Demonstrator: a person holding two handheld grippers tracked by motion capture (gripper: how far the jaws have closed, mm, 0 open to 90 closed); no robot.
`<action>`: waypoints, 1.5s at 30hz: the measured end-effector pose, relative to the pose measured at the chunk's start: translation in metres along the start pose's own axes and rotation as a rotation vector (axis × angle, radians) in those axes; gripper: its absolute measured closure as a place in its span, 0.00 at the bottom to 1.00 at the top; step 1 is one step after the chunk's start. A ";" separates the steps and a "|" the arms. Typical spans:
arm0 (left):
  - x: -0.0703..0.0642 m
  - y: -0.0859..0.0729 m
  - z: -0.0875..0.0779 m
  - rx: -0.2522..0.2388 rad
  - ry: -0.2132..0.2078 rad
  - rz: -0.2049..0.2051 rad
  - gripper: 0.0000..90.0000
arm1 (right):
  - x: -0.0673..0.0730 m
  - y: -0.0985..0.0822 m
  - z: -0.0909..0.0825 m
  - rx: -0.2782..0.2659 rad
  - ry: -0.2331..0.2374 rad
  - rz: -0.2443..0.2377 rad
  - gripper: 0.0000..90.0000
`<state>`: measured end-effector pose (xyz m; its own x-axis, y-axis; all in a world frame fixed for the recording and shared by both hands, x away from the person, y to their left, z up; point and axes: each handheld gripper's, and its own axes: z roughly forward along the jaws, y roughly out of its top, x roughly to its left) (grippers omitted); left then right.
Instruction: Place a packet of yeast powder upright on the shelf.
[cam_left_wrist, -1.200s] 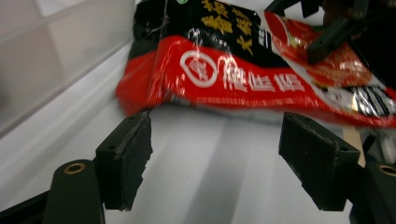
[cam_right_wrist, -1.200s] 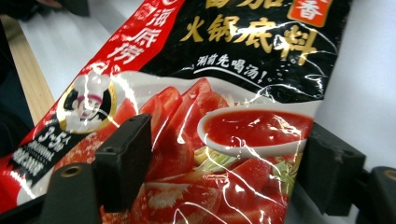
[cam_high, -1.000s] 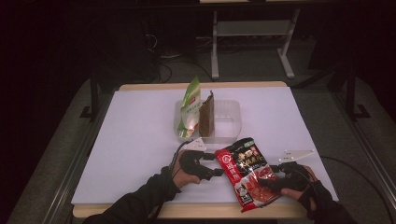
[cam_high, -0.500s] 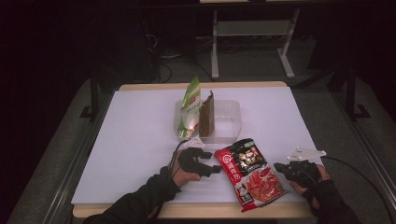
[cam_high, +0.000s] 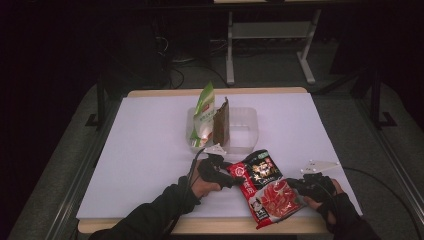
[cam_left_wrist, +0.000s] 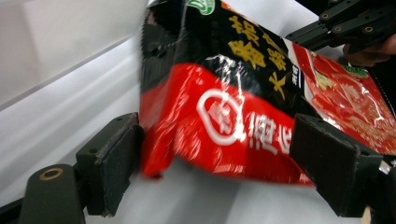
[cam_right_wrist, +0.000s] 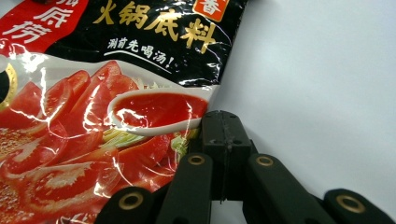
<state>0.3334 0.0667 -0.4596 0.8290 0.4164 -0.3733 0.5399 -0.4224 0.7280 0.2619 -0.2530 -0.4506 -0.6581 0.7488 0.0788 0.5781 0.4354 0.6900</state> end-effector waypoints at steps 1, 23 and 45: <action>-0.002 0.001 0.001 0.007 0.008 0.015 0.18 | 0.001 0.001 0.001 0.001 0.001 -0.004 1.00; -0.006 0.008 -0.018 -0.168 0.125 0.084 0.95 | 0.007 0.004 0.007 -0.050 0.025 -0.021 0.92; 0.005 0.004 -0.025 -0.215 0.071 0.036 0.77 | 0.022 0.013 0.024 -0.066 0.060 -0.058 1.00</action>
<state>0.3365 0.0871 -0.4440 0.8307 0.4629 -0.3093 0.4608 -0.2600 0.8486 0.2663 -0.2196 -0.4572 -0.7187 0.6908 0.0791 0.5065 0.4421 0.7403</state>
